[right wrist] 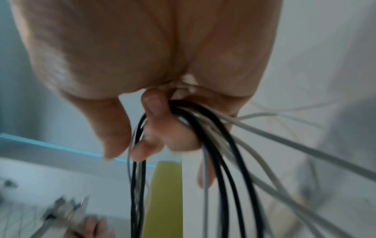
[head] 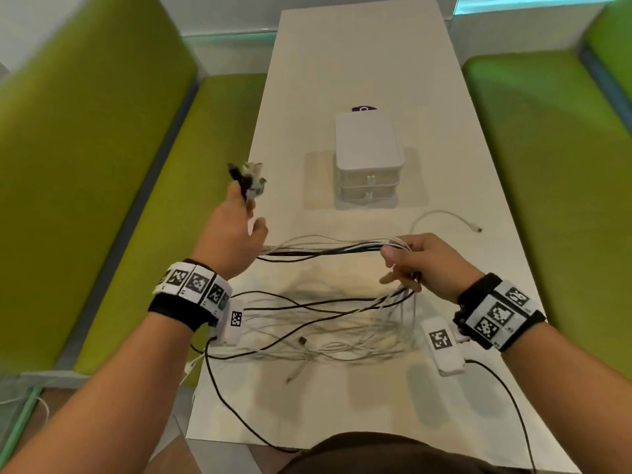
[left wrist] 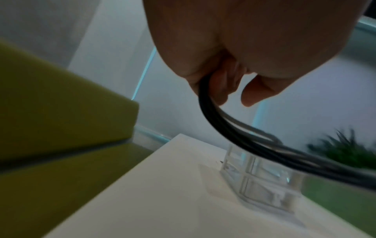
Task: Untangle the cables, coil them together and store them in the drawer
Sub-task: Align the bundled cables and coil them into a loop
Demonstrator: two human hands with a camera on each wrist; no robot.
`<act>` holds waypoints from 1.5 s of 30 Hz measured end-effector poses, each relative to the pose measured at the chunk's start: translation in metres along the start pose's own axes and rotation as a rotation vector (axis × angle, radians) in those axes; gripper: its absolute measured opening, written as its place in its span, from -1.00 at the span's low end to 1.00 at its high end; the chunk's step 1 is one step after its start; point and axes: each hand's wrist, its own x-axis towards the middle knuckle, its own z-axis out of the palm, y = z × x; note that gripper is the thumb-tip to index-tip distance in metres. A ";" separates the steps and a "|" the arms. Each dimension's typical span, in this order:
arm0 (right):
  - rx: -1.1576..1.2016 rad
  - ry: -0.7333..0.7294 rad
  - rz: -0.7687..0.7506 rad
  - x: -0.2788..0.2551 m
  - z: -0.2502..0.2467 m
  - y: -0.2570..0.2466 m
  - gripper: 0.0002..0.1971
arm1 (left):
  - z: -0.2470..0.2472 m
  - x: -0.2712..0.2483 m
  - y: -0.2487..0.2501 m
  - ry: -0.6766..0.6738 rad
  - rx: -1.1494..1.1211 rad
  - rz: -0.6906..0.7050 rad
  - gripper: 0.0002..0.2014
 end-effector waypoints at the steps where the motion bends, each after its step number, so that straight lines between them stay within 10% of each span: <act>1: 0.035 0.012 -0.009 0.002 0.003 -0.004 -0.62 | 0.001 -0.001 0.006 -0.055 0.091 0.044 -0.72; 10: -0.665 0.015 -0.254 0.010 0.036 -0.035 -0.69 | 0.050 -0.019 0.056 -0.496 -0.146 0.251 -0.59; 15: -0.465 0.105 -0.162 0.009 0.028 -0.029 -0.59 | 0.049 -0.018 0.056 -0.449 -0.409 0.212 -0.76; 21: -0.314 -0.124 0.030 0.008 0.032 0.008 -0.57 | 0.025 -0.004 0.046 -0.246 -0.537 0.189 -0.79; 26: -0.560 -0.012 0.075 0.010 0.030 0.013 -0.55 | 0.010 0.002 0.027 -0.156 -0.546 0.099 -0.78; 31: -0.020 0.231 0.062 0.003 0.010 0.007 -0.59 | 0.005 0.003 0.015 -0.123 -0.540 0.077 -0.76; 36: -0.522 0.335 0.028 0.000 -0.013 0.001 -0.55 | 0.006 0.003 0.000 -0.097 -0.504 -0.019 -0.71; 42: -0.446 0.185 0.098 -0.007 -0.028 -0.007 -0.60 | 0.005 -0.002 -0.018 -0.077 -0.178 -0.066 -0.90; 45: -0.981 0.318 0.140 -0.007 -0.038 -0.013 -0.54 | 0.004 -0.005 -0.030 -0.076 -0.123 -0.184 -0.90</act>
